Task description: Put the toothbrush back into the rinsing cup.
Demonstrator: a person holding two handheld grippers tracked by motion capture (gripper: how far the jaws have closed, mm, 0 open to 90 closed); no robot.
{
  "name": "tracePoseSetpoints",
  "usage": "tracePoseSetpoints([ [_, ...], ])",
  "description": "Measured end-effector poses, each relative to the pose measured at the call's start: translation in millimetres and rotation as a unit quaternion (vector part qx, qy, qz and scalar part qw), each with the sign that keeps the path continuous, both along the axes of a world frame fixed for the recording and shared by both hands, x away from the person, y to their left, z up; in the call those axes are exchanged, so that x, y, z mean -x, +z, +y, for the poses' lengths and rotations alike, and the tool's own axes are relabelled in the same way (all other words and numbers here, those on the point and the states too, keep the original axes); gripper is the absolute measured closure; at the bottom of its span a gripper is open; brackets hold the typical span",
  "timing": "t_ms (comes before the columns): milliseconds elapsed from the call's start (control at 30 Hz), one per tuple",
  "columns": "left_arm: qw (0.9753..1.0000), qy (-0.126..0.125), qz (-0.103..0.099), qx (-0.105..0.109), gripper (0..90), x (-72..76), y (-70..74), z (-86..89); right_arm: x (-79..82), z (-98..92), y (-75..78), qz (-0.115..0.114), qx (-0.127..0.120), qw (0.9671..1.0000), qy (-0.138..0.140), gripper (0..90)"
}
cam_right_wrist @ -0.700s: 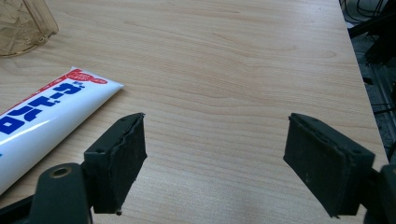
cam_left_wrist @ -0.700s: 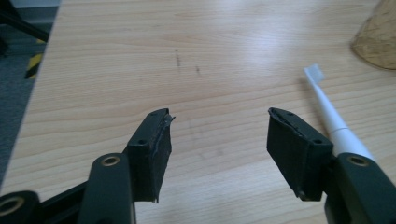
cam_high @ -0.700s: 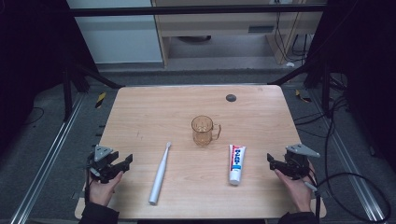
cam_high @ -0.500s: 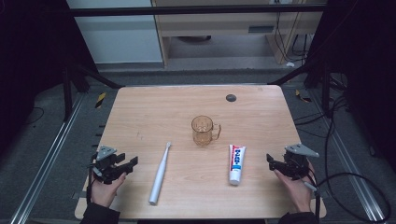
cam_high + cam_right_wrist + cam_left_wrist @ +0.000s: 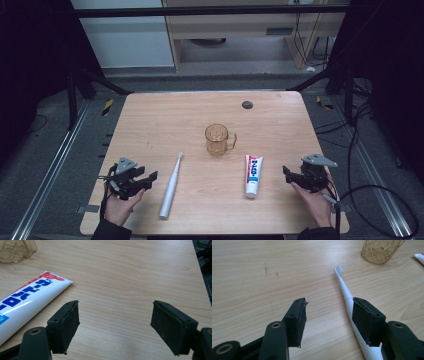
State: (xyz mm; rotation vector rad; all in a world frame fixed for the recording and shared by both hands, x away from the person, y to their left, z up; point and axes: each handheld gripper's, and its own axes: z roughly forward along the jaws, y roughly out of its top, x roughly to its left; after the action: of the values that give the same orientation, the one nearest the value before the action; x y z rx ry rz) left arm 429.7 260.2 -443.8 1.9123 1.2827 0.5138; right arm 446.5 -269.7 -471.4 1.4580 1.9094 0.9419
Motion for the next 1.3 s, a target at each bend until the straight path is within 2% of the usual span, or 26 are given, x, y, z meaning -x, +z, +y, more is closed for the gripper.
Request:
tracePoseSetpoints([
  [233, 0.9999, -0.010, 0.012, -0.006, 44.7, -2.8, 0.7, -10.4, -1.5, 0.8, -2.0, 0.010, 0.000, 0.9999, 0.003, 22.8],
  [400, 0.9995, -0.019, 0.018, -0.015, 45.1, -7.4, 2.5, -21.1, -1.7, 0.7, -1.9, 0.010, -0.001, 0.9999, 0.004, 23.1],
  [500, 0.9994, -0.022, 0.022, -0.014, 45.1, -10.0, 2.9, -24.9, -1.8, 1.3, -2.3, 0.011, -0.002, 0.9999, 0.004, 23.2],
  [733, 0.9982, -0.028, 0.041, -0.035, 45.1, -18.8, 2.2, -39.7, -1.5, 1.2, -2.5, 0.011, 0.001, 0.9999, 0.008, 23.8],
  [933, 0.9974, -0.032, 0.046, -0.046, 45.1, -27.4, 4.9, -47.7, -2.3, 2.8, -3.4, 0.016, 0.004, 0.9998, 0.012, 24.9],
  [1033, 0.9969, -0.033, 0.047, -0.054, 45.1, -30.6, 4.6, -50.5, -2.6, 3.4, -3.8, 0.018, 0.005, 0.9997, 0.012, 25.2],
  [1133, 0.9963, -0.037, 0.056, -0.053, 45.1, -33.8, 2.0, -52.0, -2.5, 4.2, -3.9, 0.021, 0.005, 0.9997, 0.013, 25.5],
  [1300, 0.9949, -0.043, 0.064, -0.065, 46.1, -36.9, -0.2, -55.1, -2.4, 6.4, -2.7, 0.019, 0.008, 0.9997, 0.015, 26.0],
])
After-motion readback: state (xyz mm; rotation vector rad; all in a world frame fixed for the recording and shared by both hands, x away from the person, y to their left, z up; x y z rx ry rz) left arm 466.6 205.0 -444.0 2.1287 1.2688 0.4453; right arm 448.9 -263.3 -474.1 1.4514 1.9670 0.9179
